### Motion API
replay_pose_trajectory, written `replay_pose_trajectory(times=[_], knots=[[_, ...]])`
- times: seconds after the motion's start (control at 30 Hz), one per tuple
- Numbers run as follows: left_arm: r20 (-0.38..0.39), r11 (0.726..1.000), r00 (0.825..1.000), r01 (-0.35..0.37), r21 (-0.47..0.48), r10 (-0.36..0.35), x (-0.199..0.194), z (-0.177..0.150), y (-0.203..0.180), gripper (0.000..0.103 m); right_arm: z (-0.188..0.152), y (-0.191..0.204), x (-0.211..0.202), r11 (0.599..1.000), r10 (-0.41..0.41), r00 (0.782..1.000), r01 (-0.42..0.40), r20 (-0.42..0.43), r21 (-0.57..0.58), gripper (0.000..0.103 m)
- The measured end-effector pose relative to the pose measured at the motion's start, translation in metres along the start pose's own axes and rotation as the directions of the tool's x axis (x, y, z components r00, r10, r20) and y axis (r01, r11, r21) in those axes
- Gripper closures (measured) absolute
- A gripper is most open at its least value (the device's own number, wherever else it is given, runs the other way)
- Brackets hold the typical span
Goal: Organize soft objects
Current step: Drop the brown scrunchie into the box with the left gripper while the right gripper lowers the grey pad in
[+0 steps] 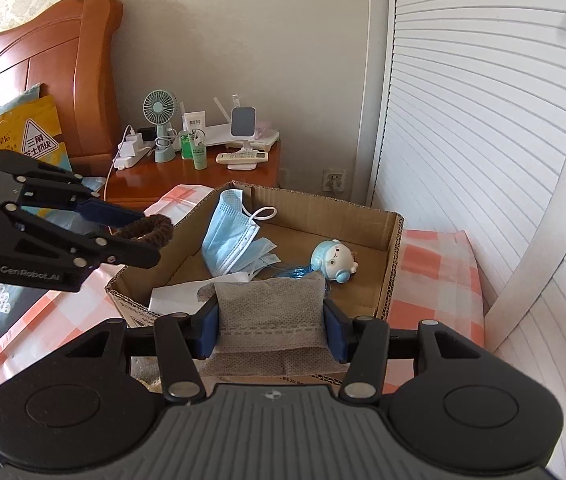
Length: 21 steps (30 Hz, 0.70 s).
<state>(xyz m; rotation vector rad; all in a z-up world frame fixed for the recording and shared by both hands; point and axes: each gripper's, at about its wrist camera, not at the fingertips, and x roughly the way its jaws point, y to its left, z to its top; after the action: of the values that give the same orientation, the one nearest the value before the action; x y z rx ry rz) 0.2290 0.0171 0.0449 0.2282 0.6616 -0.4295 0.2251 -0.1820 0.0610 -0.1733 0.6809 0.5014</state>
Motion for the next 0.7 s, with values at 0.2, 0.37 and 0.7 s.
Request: replay_pose_trajectory(times=[0.2,0.37,0.7], knots=[[-0.032,1.0,0.999,0.004,-0.018,-0.005,0.051,0.031,0.015,0.069,0.003,-0.007,0.008,1.0,-0.002,1.0,0.002,0.001,0.008,0.046],[-0.056,0.997,0.998,-0.027,-0.071,0.023,0.092,0.043,0.025,0.039,0.006,-0.013,0.019,1.0,-0.005,1.0,0.005,-0.008,0.015,0.046],[-0.038,0.992,0.997,-0.07,-0.103,0.067,0.084,0.034,0.038,0.011,0.012,-0.021,0.045,0.999,-0.005,0.999,0.007,-0.031,0.041,0.046]])
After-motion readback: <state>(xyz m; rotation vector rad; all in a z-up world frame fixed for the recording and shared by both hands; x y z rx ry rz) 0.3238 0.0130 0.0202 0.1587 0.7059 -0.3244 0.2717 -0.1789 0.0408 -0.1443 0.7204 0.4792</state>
